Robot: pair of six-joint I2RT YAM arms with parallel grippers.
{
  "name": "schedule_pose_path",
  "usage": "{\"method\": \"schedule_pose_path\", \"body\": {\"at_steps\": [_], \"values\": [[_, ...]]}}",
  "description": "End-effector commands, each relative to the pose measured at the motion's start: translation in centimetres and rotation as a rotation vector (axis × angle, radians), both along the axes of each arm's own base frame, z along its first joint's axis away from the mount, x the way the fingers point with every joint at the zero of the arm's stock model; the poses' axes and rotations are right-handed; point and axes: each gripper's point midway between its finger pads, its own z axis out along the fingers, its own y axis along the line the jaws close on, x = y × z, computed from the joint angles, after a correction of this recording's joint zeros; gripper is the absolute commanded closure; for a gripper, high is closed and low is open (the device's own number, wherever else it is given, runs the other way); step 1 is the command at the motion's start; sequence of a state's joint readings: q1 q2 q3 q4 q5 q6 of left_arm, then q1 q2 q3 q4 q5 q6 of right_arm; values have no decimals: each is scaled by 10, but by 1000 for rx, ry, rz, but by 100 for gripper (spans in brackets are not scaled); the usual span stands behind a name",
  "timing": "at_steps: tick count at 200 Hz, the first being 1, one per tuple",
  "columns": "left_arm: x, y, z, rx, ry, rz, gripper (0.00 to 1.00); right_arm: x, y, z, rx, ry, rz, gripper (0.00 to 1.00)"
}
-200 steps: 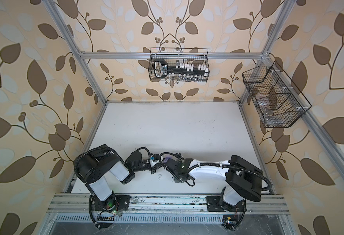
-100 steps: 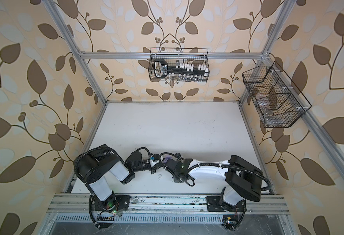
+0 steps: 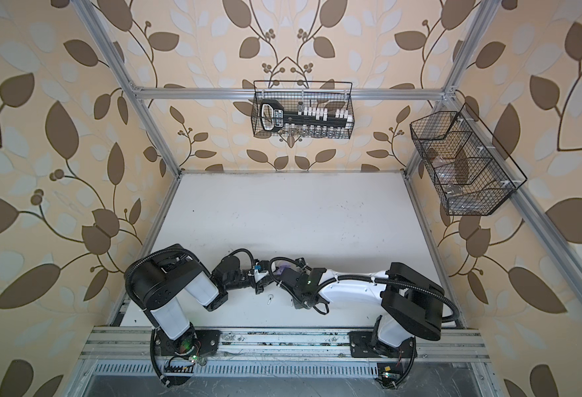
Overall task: Insert wireless bluetooth earbuds into charging case
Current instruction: Pick up the wireless bluetooth earbud from the bottom-center of the table.
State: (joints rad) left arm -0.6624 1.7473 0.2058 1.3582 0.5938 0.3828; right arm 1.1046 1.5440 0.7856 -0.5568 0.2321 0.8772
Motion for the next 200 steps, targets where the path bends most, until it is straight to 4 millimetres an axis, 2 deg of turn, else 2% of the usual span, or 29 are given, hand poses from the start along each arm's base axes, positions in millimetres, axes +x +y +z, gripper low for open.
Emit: {"method": "schedule_pose_path", "body": {"at_steps": [1,56,110,170,200], "values": [[3,-6,21,-56,-67,-5,87,6,-2,8,10,-36,-19,89],[7,-5,22,-59,-60,13,87,23,8,33,102,-154,-34,89],[10,-5,23,-62,-56,32,87,44,21,67,281,-332,-82,90],[12,-4,23,-61,-54,44,87,55,26,101,465,-486,-120,89],[12,-4,23,-62,-54,46,87,57,29,112,529,-535,-133,89]]}}
